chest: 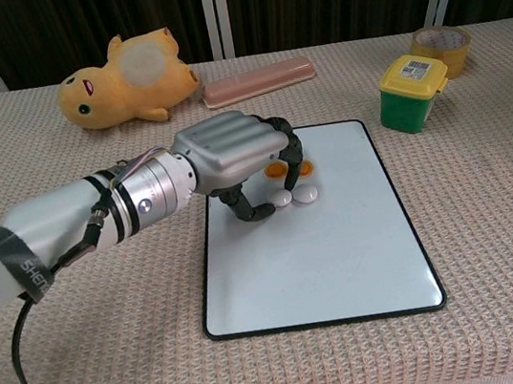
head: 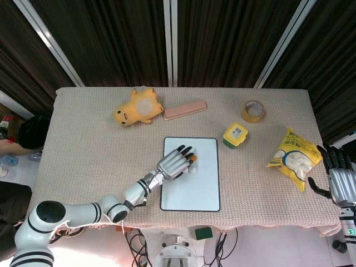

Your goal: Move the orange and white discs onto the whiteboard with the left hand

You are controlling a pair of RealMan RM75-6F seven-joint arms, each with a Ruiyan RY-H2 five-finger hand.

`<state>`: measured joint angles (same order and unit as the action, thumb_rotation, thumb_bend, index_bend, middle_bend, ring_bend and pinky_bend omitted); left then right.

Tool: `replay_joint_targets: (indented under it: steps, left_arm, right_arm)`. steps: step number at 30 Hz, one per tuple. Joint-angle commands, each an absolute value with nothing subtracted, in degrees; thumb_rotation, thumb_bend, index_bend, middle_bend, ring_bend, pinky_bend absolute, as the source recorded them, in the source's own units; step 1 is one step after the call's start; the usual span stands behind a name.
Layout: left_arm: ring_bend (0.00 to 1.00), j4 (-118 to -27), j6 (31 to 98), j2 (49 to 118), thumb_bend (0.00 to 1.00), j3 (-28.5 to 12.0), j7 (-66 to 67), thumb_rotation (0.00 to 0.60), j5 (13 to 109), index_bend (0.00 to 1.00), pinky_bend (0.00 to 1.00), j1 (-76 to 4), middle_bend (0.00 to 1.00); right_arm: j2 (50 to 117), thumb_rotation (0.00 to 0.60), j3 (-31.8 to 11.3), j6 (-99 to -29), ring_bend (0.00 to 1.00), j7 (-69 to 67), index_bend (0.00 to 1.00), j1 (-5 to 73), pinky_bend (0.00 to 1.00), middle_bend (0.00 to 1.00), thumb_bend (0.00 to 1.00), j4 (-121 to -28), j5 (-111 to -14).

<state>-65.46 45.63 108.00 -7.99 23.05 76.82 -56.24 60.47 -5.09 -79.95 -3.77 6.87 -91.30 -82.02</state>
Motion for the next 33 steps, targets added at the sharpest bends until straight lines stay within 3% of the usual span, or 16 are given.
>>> replay_joint_targets:
  steps: [1, 15, 22, 28, 33]
  left_arm:
    - [0.09, -65.9, 45.6, 107.7, 0.31, -8.1, 23.2, 0.6, 76.5, 0.34, 0.17, -56.3, 0.21]
    - [0.09, -67.3, 46.5, 107.0, 0.31, -7.8, 23.2, 0.599, 76.7, 0.3, 0.17, -56.2, 0.21]
    - [0.09, -72.1, 49.6, 103.2, 0.31, -8.0, 25.4, 0.598, 76.8, 0.28, 0.17, -54.7, 0.2]
    - [0.09, -82.5, 58.4, 95.3, 0.31, -7.5, 28.5, 0.599, 77.1, 0.29, 0.17, -49.3, 0.2]
    - [0.09, -90.5, 72.4, 87.7, 0.27, -5.5, 27.4, 0.6, 80.4, 0.3, 0.17, -40.3, 0.21]
  right_arm:
    - [60.4, 0.6, -5.1, -79.9, 0.0, -3.7, 0.0, 6.9, 0.0, 0.0, 0.32, -91.4, -82.0]
    - [60.2, 0.6, -5.2, -80.3, 0.0, -3.7, 0.0, 6.8, 0.0, 0.0, 0.32, -91.8, -82.2]
    - [60.1, 0.6, -5.3, -80.7, 0.0, -3.9, 0.0, 6.8, 0.0, 0.0, 0.32, -92.0, -82.6]
    - [60.2, 0.6, -5.0, -81.0, 0.0, -4.0, 0.0, 6.7, 0.0, 0.0, 0.32, -92.1, -83.2]
    - [61.4, 0.6, -4.8, -81.3, 0.0, -4.7, 0.0, 7.0, 0.0, 0.0, 0.32, -90.6, -84.4]
